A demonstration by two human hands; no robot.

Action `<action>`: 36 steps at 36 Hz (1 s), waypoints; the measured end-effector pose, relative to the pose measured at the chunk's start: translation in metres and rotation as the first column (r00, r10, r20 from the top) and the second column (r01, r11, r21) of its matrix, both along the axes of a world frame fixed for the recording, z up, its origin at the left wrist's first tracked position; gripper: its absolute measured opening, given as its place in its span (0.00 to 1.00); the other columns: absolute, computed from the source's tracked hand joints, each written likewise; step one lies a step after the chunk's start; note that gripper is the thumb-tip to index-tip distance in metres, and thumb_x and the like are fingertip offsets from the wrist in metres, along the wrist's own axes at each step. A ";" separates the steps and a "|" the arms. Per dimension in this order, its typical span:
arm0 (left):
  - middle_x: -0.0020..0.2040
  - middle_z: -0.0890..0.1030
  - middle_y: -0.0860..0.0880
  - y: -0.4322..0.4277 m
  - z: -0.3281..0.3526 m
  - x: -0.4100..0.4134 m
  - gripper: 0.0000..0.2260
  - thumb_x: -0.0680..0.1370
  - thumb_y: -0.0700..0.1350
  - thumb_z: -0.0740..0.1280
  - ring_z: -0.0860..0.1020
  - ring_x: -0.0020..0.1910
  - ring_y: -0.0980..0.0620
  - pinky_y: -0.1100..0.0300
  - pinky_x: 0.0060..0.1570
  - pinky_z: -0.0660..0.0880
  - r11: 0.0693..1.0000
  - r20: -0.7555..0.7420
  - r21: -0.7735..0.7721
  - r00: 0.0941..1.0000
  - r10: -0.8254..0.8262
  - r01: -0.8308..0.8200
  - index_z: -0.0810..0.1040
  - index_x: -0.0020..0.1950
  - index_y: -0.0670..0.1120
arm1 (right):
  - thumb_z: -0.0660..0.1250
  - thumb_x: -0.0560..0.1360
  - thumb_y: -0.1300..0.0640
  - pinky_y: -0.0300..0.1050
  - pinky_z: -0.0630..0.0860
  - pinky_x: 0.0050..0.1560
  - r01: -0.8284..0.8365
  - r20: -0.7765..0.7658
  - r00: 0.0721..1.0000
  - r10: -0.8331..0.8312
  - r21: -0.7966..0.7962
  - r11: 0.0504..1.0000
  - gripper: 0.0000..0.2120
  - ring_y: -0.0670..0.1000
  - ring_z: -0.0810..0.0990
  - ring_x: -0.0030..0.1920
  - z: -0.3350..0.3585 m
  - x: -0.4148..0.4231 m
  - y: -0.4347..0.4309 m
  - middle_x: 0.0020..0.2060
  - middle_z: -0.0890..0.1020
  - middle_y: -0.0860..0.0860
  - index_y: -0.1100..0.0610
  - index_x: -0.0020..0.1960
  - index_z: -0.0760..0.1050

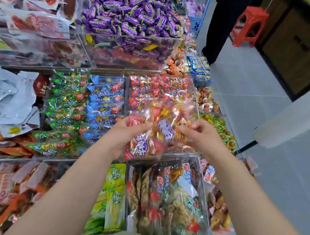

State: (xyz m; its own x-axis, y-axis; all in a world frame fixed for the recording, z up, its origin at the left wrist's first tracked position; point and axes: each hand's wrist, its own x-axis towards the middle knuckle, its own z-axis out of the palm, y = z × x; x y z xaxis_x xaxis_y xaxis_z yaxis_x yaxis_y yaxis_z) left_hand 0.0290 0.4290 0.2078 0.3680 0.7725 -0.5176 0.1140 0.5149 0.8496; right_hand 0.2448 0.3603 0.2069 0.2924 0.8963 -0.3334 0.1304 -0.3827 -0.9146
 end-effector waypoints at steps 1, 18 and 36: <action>0.42 0.85 0.59 -0.001 -0.001 0.001 0.35 0.48 0.60 0.78 0.79 0.46 0.58 0.61 0.41 0.72 1.000 0.013 0.000 1.000 -0.003 0.003 0.76 0.52 0.53 | 0.74 0.60 0.44 0.40 0.80 0.37 0.044 -0.050 0.998 -0.045 -0.017 0.999 0.23 0.46 0.82 0.36 -0.002 -0.003 -0.002 0.41 0.81 0.52 0.58 0.41 0.69; 0.58 0.81 0.52 -0.004 -0.017 0.009 0.28 0.64 0.48 0.81 0.79 0.57 0.52 0.55 0.56 0.75 0.941 -0.277 0.174 0.931 -0.237 0.291 0.77 0.62 0.49 | 0.77 0.59 0.39 0.54 0.49 0.72 -0.539 0.886 0.275 0.374 -0.181 0.823 0.49 0.54 0.49 0.74 0.000 -0.019 -0.010 0.74 0.52 0.51 0.41 0.73 0.54; 0.44 0.86 0.47 0.026 -0.013 -0.013 0.11 0.72 0.49 0.75 0.85 0.45 0.47 0.49 0.49 0.80 0.995 -0.123 0.091 0.990 0.061 -0.050 0.80 0.50 0.47 | 0.76 0.65 0.46 0.45 0.68 0.44 -0.252 0.852 0.492 0.180 -0.059 0.966 0.19 0.51 0.72 0.47 -0.014 0.042 0.054 0.45 0.73 0.47 0.48 0.45 0.67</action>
State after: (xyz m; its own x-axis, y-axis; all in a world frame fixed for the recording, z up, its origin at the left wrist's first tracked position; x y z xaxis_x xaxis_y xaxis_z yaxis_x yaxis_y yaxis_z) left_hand 0.0164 0.4554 0.1944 0.2593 0.8344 -0.4864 0.1958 0.4477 0.8725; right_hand 0.2863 0.4139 0.1928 0.1956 0.9804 0.0227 0.9228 -0.1762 -0.3427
